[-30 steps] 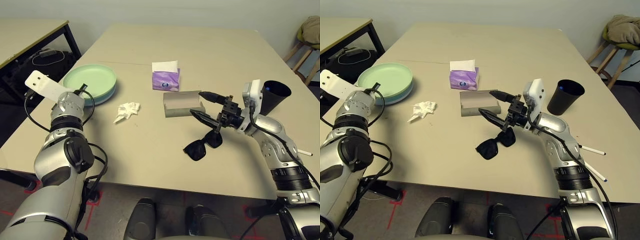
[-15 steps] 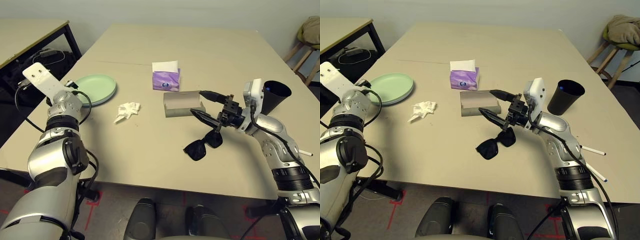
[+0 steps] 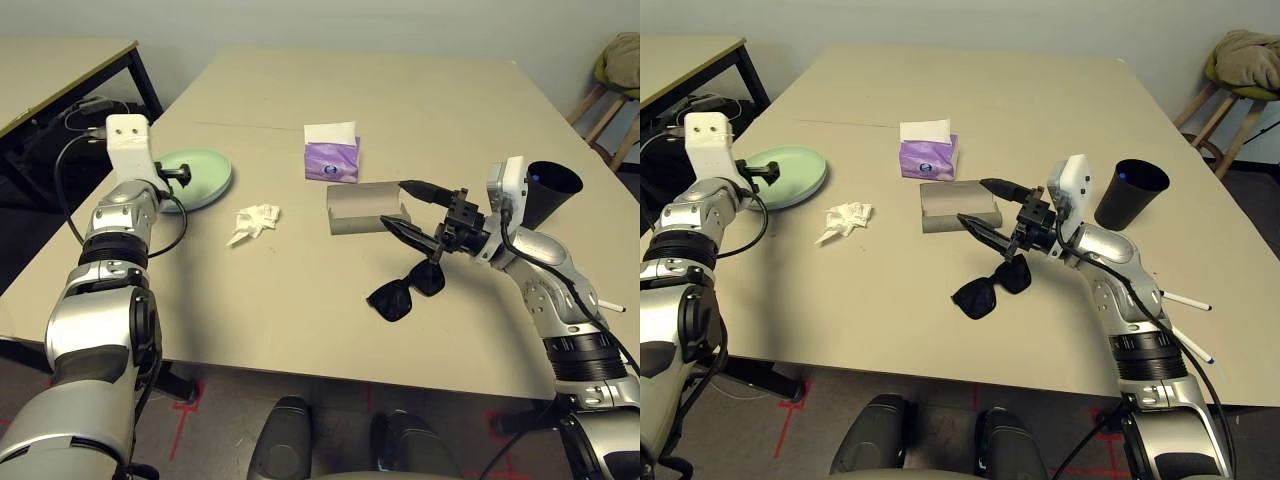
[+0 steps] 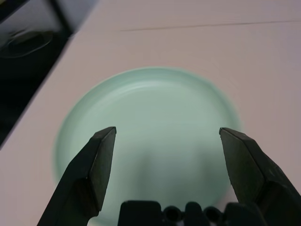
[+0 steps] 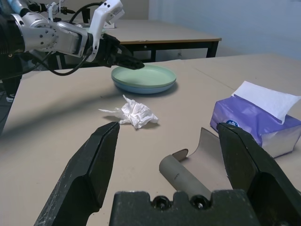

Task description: Organize and tidy the items on the table.

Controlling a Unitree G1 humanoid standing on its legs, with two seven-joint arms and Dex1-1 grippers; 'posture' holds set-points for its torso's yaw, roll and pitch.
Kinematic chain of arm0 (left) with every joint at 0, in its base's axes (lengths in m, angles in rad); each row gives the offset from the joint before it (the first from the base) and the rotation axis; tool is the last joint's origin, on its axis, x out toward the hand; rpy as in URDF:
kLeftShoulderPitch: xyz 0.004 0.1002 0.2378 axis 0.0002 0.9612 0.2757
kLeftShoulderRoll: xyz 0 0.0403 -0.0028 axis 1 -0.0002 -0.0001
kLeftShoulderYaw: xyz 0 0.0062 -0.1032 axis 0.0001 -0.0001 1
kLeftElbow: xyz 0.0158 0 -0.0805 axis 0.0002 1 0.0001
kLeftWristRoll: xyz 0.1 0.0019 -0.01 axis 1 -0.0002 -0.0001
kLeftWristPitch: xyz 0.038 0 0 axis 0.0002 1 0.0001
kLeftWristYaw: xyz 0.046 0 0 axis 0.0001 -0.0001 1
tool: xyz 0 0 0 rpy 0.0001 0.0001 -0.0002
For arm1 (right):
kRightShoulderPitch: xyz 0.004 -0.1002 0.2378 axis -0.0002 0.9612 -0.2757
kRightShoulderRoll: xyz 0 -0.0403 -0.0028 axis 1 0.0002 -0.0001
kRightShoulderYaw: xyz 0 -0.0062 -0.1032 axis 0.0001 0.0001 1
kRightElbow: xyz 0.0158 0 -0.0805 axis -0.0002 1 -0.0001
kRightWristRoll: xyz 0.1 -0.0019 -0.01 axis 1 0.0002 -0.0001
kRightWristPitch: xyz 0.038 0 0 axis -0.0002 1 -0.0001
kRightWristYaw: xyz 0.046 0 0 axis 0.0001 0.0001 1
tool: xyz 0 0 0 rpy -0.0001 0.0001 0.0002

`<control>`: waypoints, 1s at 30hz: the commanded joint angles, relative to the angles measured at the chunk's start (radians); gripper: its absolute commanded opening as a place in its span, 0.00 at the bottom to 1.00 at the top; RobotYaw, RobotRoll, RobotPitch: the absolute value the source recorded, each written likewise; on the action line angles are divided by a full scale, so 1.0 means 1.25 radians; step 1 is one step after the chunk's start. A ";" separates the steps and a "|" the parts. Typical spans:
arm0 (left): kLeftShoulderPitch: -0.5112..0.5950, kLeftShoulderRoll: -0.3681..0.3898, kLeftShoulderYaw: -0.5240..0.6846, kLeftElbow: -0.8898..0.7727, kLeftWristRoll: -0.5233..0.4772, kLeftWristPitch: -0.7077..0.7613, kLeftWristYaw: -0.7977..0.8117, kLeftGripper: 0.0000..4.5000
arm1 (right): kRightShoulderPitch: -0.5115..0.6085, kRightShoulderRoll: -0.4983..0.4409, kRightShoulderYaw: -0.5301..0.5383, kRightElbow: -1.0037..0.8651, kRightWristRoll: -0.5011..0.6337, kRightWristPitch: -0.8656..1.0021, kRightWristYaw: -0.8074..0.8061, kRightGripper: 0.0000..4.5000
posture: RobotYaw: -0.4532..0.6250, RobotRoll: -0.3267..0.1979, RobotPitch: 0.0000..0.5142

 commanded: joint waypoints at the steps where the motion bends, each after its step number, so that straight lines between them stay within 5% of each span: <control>1: 0.047 0.005 -0.034 -0.047 0.002 0.003 -0.134 0.99 | -0.007 -0.003 -0.006 -0.005 0.004 -0.001 0.000 1.00 | 0.65 0.62 0.11; 15: 0.112 0.021 -0.058 -0.115 -0.023 -0.087 -0.492 0.99 | -0.003 -0.012 -0.010 -0.014 0.004 0.004 -0.002 1.00 | 0.63 0.62 0.11; 30: 0.127 0.025 -0.094 -0.127 -0.005 -0.043 -0.574 0.99 | 0.006 -0.064 0.033 -0.012 -0.050 0.058 -0.001 1.00 | 0.63 0.62 0.10</control>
